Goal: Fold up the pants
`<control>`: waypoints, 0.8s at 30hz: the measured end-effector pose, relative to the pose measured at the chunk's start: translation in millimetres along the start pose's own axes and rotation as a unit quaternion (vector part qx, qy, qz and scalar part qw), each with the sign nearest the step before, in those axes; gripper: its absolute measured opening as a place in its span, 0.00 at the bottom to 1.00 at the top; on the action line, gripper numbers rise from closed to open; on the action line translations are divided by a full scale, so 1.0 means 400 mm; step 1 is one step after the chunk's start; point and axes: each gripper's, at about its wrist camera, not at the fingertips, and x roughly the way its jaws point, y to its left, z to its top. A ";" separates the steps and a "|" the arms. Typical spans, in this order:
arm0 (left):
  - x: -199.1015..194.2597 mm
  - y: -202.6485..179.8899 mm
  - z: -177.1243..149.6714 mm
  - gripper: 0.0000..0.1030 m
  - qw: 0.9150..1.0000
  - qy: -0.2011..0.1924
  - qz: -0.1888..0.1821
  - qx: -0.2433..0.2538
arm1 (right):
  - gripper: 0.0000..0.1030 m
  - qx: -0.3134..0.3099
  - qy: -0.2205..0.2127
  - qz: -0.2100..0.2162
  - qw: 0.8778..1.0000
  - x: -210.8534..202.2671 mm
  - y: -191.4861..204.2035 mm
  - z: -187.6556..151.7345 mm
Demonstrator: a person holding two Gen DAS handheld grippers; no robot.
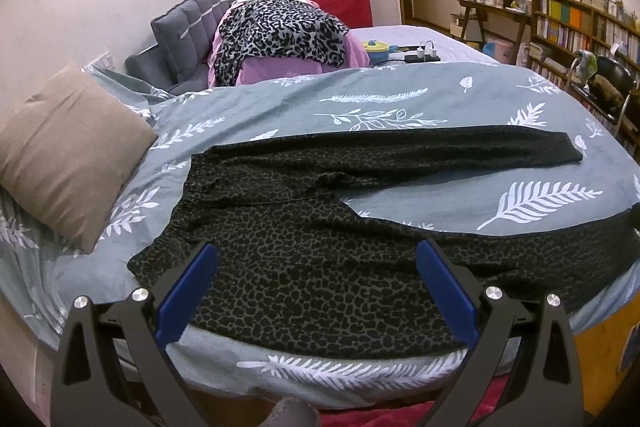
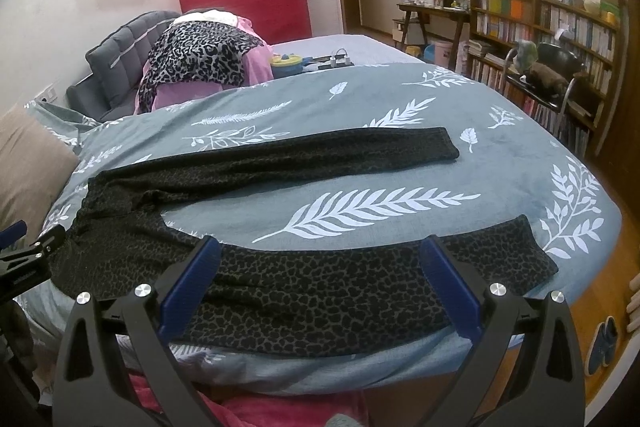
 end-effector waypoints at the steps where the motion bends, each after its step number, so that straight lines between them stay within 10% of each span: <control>1: 0.003 -0.001 -0.001 0.95 1.000 0.000 0.002 0.002 | 0.98 -0.001 0.000 0.000 1.000 0.000 0.001 0.001; 24: 0.036 0.011 0.025 0.95 1.000 -0.007 -0.021 -0.005 | 0.98 0.001 0.019 0.012 1.000 0.059 0.021 0.004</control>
